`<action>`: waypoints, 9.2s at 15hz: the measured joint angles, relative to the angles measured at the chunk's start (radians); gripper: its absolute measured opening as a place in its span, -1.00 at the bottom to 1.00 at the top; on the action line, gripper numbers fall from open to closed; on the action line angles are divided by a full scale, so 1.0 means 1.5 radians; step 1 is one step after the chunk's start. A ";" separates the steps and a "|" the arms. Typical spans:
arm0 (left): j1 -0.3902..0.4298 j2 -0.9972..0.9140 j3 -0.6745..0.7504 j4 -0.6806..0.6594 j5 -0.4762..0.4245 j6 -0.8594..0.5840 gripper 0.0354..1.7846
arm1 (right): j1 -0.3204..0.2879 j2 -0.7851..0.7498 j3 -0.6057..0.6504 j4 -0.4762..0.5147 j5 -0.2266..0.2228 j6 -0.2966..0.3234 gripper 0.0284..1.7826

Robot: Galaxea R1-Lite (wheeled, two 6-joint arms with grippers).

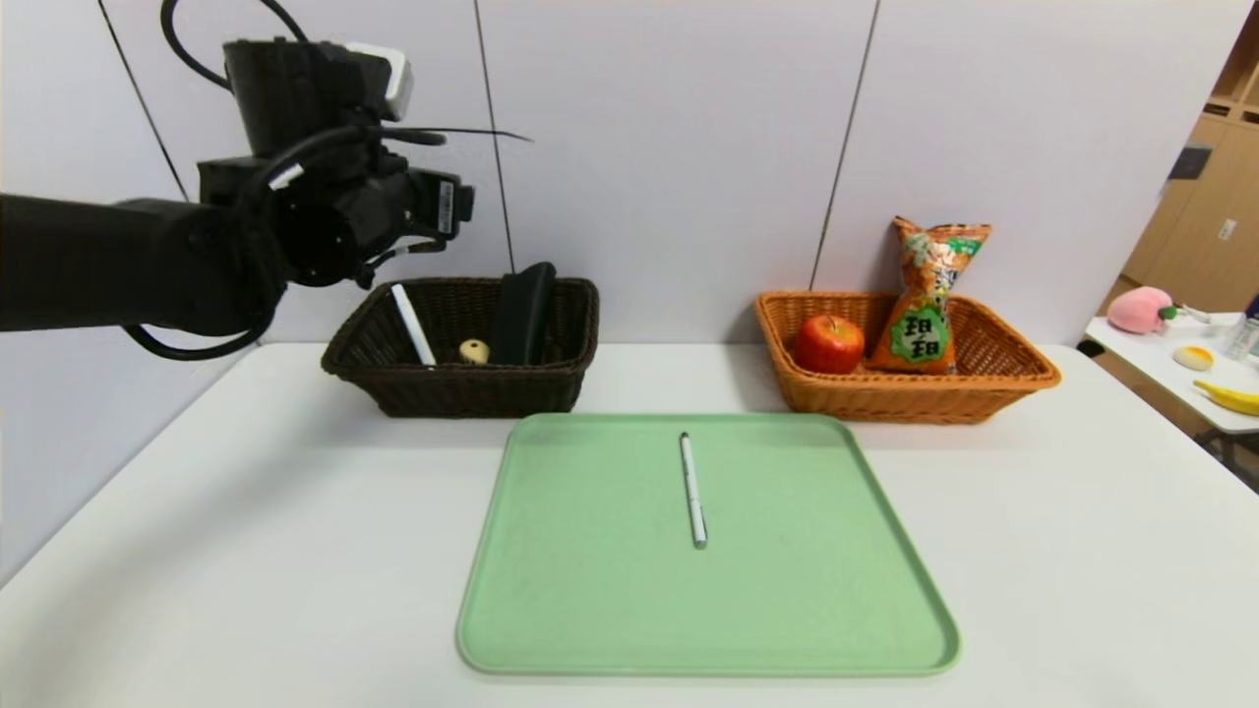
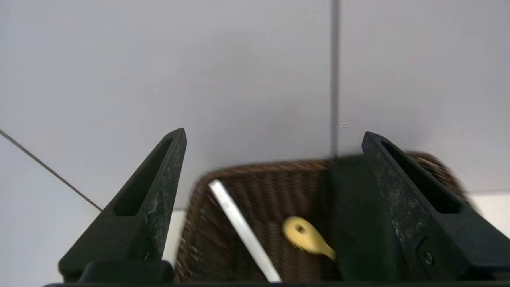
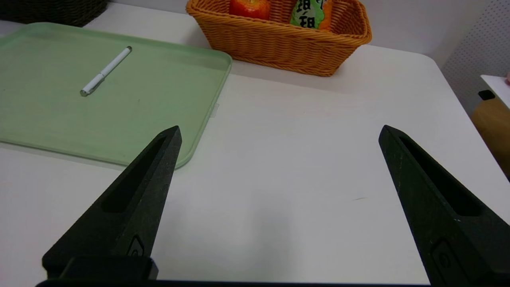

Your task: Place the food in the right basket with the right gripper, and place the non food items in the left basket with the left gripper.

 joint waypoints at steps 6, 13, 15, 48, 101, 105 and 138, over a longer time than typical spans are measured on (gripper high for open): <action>-0.214 -0.073 -0.097 0.474 -0.004 -0.328 0.84 | 0.000 -0.003 0.000 0.000 0.000 -0.013 0.92; -0.361 0.008 -0.112 0.618 -0.001 -0.487 0.87 | 0.000 -0.005 0.002 0.000 0.000 -0.016 0.92; -0.376 0.042 -0.119 0.611 0.001 -0.499 0.88 | -0.001 -0.005 0.003 0.000 0.002 -0.016 0.92; -0.343 0.336 -0.293 0.591 0.001 -0.545 0.89 | 0.000 -0.032 0.005 -0.003 0.005 -0.011 0.92; 0.050 0.190 0.119 -0.228 0.008 -0.036 -0.35 | 0.001 -0.033 0.018 0.000 0.011 -0.015 0.92; 0.054 0.197 0.130 -0.308 0.008 -0.031 0.14 | 0.001 -0.033 0.018 0.000 0.012 -0.015 0.92; 0.252 -1.203 0.891 0.198 -0.174 0.035 0.89 | -0.034 -0.210 -0.134 0.241 0.038 0.010 0.92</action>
